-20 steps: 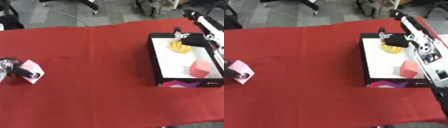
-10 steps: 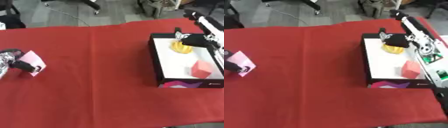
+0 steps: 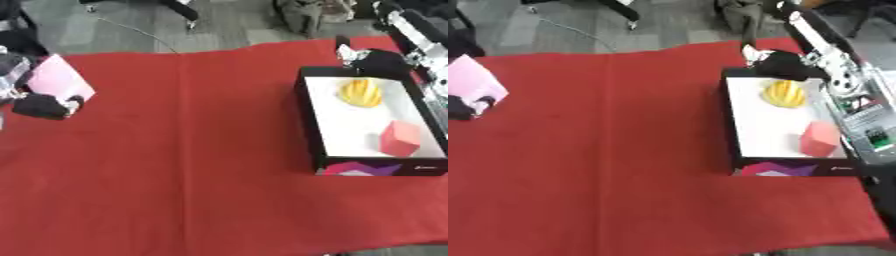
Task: Pick up the objects with one hand, pass them to the other hand, and then place them into the box on the other side of the table.
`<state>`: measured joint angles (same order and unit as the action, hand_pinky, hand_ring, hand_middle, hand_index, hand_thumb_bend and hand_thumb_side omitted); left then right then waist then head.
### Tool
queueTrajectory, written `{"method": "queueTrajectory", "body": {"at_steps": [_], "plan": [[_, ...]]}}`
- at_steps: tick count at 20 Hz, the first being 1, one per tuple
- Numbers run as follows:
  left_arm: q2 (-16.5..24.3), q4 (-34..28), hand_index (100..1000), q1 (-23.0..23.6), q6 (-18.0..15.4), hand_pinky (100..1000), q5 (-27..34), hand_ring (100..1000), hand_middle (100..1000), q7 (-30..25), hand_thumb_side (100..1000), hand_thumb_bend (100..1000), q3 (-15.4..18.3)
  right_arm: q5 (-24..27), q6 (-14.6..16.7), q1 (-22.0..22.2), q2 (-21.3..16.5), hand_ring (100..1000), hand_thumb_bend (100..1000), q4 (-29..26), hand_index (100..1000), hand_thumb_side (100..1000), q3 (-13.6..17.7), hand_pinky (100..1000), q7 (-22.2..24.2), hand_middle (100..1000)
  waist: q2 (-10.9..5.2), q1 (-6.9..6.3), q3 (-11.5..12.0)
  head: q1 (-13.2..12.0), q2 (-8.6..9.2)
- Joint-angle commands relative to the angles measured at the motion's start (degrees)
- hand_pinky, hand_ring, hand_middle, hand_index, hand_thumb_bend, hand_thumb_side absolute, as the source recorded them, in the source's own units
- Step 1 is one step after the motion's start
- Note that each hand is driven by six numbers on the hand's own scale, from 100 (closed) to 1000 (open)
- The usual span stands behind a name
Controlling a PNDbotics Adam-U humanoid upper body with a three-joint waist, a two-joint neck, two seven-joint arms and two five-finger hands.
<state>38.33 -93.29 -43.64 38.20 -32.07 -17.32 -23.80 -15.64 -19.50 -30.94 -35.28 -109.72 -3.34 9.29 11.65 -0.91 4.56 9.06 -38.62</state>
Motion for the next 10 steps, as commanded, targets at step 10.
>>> {"method": "queueTrajectory", "body": {"at_steps": [10], "plan": [[-5.32, 0.04, 657, 1.3, -17.66, 666, 2.78, 558, 535, 16.71, 415, 100, -2.55, -3.22, 8.69, -13.2, 6.81, 1000, 100, -4.87, 1000, 165, -11.06, 1000, 19.65, 962, -1.36, 0.63, 0.13, 1.84, 0.71]]}}
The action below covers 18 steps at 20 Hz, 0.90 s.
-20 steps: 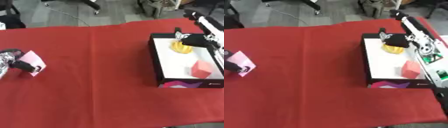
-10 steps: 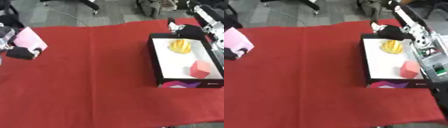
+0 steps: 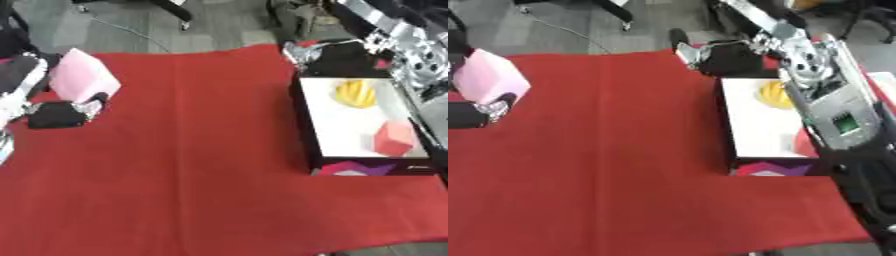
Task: Pick up the objects with one hand, pass them to the other hand, and then place them into the box on the other side of the table.
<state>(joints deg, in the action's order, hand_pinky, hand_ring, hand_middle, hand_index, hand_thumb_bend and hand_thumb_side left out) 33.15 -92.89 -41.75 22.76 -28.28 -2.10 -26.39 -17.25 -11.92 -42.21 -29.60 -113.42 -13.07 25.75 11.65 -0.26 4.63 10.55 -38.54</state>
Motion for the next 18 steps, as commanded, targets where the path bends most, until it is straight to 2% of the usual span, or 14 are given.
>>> {"method": "queueTrajectory", "body": {"at_steps": [1, 9, 18], "plan": [[-0.59, -0.48, 657, -0.49, -2.84, 663, -1.52, 551, 534, 1.97, 416, 100, -0.05, -2.45, 1.39, -2.54, 1.98, 1000, 100, -1.17, 1000, 152, -1.99, 1000, 4.38, 964, -1.36, 0.03, 0.07, 0.46, 0.6], [-3.2, -2.19, 648, 0.99, -5.4, 638, -5.82, 517, 528, 4.49, 416, 100, -1.09, -9.68, 3.15, -5.34, 8.44, 1000, 100, 0.64, 1000, 132, -6.67, 998, 12.39, 979, -1.29, 0.23, 0.17, 1.34, 0.08], [-5.08, -3.82, 639, 1.73, -8.14, 642, -10.05, 520, 530, 3.35, 401, 100, -3.0, -14.28, 4.41, -8.18, 12.82, 1000, 100, 4.89, 1000, 100, -9.8, 996, 14.44, 983, -1.21, 0.35, 0.25, 2.44, -0.33]]}}
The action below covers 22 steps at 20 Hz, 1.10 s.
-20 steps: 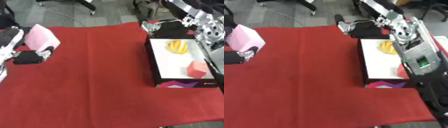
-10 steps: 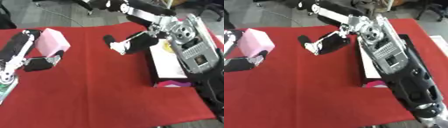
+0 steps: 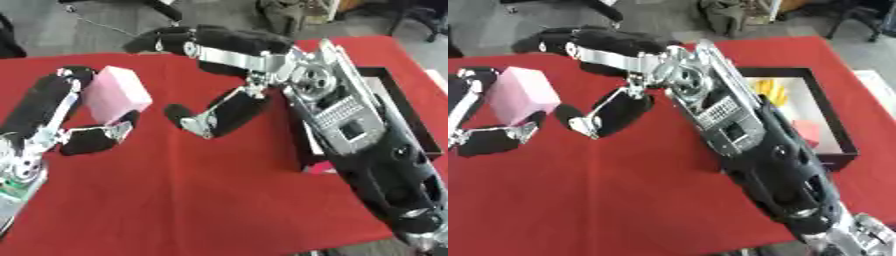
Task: Pick up the objects with one hand, pass them to the other hand, and then place them into the box on the other side of the table.
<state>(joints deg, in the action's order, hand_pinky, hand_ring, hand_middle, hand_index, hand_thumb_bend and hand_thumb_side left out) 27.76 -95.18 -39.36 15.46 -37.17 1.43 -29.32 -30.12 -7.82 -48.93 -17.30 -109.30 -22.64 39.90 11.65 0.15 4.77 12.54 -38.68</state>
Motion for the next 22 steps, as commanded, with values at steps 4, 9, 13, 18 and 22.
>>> {"method": "queueTrajectory", "body": {"at_steps": [4, 9, 13, 18, 22], "plan": [[0.46, -2.8, 636, -0.58, -2.42, 646, -3.46, 524, 534, -0.82, 382, 100, -0.95, -4.58, 0.15, -2.47, 1.58, 1000, 100, 3.24, 1000, 100, -0.71, 990, -0.93, 976, -1.22, -0.07, 0.16, 0.78, -0.38], [0.64, -4.05, 634, -0.55, -2.92, 646, -5.33, 525, 535, -0.8, 365, 100, -1.39, -7.11, 1.02, -2.74, 2.11, 1000, 100, 5.36, 1000, 100, -1.49, 990, -0.96, 977, -1.19, 0.03, 0.25, 0.9, -0.52], [0.75, -4.91, 632, -0.68, -2.98, 642, -6.2, 522, 532, 0.03, 358, 100, -1.54, -7.92, 1.62, -2.73, 2.23, 1000, 100, 6.24, 1000, 105, -1.78, 990, -0.18, 981, -1.21, 0.06, 0.32, 0.91, -0.64], [0.87, -4.85, 633, -0.62, -2.46, 639, -6.44, 521, 531, 0.45, 348, 100, -1.56, -6.71, 1.35, -2.4, 2.25, 1000, 100, 6.1, 1000, 110, -1.33, 1000, 0.38, 989, -1.28, 0.12, 0.28, 0.58, -0.65], [0.9, -4.86, 633, -0.62, -1.94, 639, -6.57, 520, 530, 0.7, 340, 100, -1.27, -4.13, 0.57, -2.21, 1.9, 1000, 100, 5.14, 1000, 117, -0.48, 1000, 1.84, 998, -1.29, 0.14, 0.23, 0.48, -0.65]]}}
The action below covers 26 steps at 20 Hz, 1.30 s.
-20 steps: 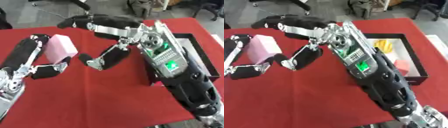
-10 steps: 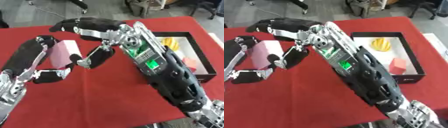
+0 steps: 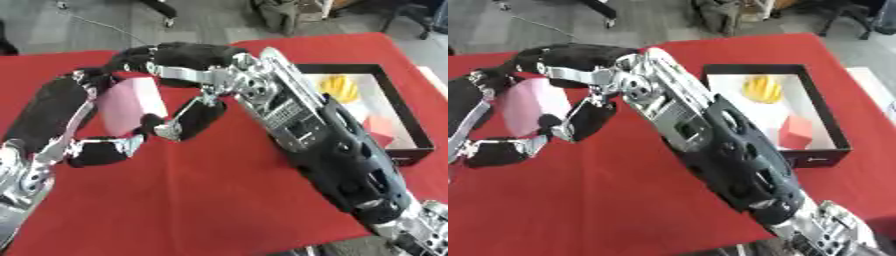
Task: Pick up the objects with one hand, pass them to the other hand, and then place them into the box on the other side of the table.
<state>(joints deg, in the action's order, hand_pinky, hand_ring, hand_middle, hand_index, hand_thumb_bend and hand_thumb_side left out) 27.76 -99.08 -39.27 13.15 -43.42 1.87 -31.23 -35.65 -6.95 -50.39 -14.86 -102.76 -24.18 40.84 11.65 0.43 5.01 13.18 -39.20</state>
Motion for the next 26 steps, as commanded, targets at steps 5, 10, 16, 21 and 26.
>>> {"method": "queueTrajectory", "body": {"at_steps": [5, 10, 16, 21, 26], "plan": [[0.95, -1.76, 632, -0.71, 0.38, 633, 0.13, 515, 525, 0.9, 335, 100, 0.55, 0.32, 0.65, -0.62, -0.7, 1000, 100, -1.13, 1000, 100, 1.42, 1000, 2.48, 991, -1.21, -0.15, -0.01, 0.14, -0.17], [1.26, -2.55, 630, -0.64, 0.09, 625, 0.86, 509, 519, 2.62, 333, 100, 0.24, -1.38, 2.01, -0.48, -0.66, 1000, 100, -0.68, 1000, 100, 1.41, 1000, 3.04, 990, -1.19, -0.17, -0.02, 0.31, -0.13], [1.43, -3.62, 629, -0.7, -0.71, 617, 1.84, 503, 513, 4.81, 328, 100, -0.12, -3.11, 2.58, -0.44, -0.59, 1000, 100, -0.11, 1000, 100, 1.4, 1000, 2.88, 986, -1.22, -0.18, -0.06, 0.47, 0.03], [1.41, -4.33, 628, -0.69, -1.09, 615, 2.56, 500, 510, 5.69, 326, 100, -0.41, -4.66, 2.3, -0.36, -0.46, 1000, 100, 0.42, 1000, 100, 1.43, 999, 1.86, 977, -1.19, -0.21, -0.1, 0.66, 0.11], [1.4, -5.19, 627, -0.67, -1.23, 614, 2.6, 499, 508, 6.12, 317, 100, -0.37, -5.5, 1.94, -0.31, -0.35, 1000, 100, 1.0, 1000, 100, 1.42, 999, 1.04, 940, -1.18, -0.26, -0.12, 0.96, 0.2]]}}
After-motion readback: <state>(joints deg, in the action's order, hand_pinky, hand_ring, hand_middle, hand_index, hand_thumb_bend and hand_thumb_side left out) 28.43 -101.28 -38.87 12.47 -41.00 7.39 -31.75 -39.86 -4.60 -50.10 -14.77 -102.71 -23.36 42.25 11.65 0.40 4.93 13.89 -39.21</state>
